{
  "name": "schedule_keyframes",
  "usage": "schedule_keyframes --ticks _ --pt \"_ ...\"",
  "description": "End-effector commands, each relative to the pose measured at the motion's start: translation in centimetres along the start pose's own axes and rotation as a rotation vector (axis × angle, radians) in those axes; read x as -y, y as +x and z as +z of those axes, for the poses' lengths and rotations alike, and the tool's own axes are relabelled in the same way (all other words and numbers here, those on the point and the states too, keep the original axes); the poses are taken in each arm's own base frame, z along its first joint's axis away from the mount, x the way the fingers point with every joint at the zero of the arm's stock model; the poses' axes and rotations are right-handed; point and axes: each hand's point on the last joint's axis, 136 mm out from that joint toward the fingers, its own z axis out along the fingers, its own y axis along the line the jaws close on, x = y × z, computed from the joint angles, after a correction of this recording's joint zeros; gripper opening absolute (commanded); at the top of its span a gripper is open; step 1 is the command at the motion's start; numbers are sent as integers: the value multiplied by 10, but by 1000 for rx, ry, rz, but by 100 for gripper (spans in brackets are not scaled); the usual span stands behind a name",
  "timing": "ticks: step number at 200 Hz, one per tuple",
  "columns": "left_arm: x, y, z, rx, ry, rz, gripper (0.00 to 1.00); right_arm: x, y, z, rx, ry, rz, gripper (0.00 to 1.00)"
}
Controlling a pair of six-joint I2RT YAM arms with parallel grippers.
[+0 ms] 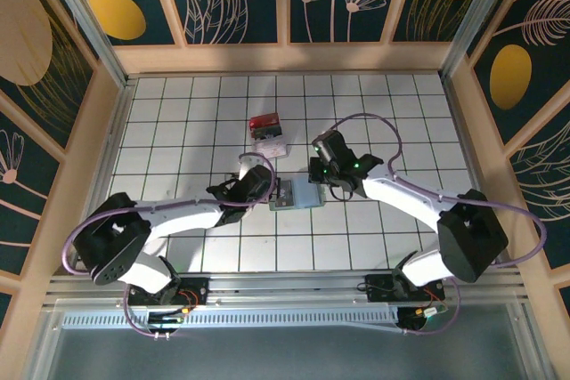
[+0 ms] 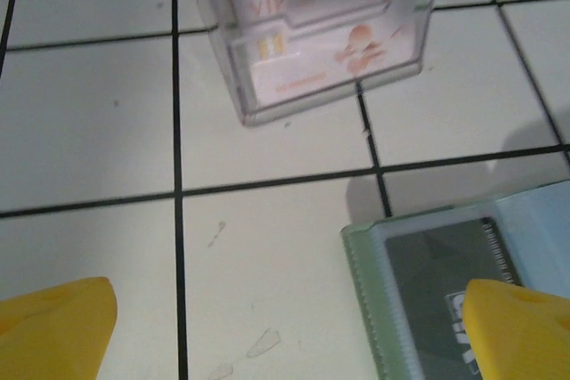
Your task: Take the credit cards out of the card holder
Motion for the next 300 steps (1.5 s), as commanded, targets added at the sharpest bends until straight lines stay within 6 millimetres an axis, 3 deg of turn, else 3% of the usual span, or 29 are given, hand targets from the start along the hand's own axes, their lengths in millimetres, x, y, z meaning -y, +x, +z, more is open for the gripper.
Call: schedule_keyframes --ticks 1,44,121,170,300 --pt "-15 21 7 -50 -76 -31 99 -23 5 8 -67 -105 23 9" --pt "-15 35 15 -86 -88 -51 99 -32 25 26 -164 -166 55 8" --pt "-20 59 24 -159 -106 -37 99 -41 43 43 -236 -177 40 10" --pt "-24 68 26 -186 -123 -19 99 -43 52 54 -267 -184 42 19" --pt "-28 80 29 -223 -142 7 99 -41 70 74 -330 -201 63 24"
